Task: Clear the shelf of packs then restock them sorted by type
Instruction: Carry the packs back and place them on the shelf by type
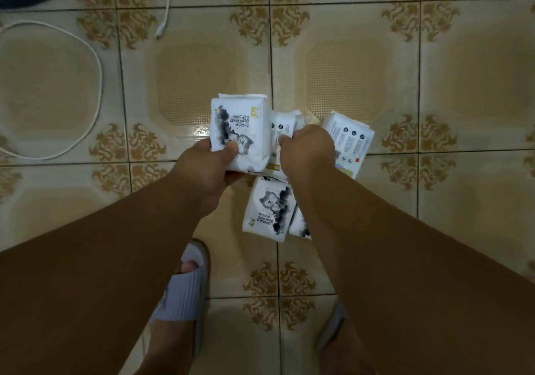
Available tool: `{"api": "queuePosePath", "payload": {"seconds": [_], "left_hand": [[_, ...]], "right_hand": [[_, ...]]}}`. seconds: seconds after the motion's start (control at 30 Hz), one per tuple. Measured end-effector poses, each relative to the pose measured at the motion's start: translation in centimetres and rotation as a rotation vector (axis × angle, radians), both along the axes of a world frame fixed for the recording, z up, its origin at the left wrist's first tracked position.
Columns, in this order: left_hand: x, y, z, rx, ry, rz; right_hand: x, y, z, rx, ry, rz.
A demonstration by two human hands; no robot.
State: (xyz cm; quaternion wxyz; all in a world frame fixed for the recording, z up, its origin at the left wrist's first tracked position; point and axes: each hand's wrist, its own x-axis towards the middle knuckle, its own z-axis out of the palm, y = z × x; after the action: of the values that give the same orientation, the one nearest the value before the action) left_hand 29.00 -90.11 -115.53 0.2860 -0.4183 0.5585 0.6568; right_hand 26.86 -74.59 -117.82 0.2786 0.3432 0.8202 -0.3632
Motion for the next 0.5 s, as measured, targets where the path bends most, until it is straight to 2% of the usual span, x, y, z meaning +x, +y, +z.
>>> {"api": "queuePosePath", "payload": {"seconds": [0.13, 0.23, 0.33, 0.5], "left_hand": [[-0.2, 0.6, 3.0, -0.020, 0.025, 0.019], [-0.3, 1.5, 8.3, -0.008, 0.077, 0.017], [-0.5, 2.8, 16.5, -0.024, 0.117, -0.012], [-2.2, 5.1, 35.1, -0.034, 0.205, -0.103]], "right_hand": [[1.4, 0.7, 2.4, -0.005, 0.144, -0.113], [2.7, 2.1, 7.7, -0.052, 0.230, -0.233], [3.3, 4.6, 16.0, -0.092, 0.329, -0.384], [3.7, 11.1, 34.2, -0.282, 0.380, -0.553]]}}
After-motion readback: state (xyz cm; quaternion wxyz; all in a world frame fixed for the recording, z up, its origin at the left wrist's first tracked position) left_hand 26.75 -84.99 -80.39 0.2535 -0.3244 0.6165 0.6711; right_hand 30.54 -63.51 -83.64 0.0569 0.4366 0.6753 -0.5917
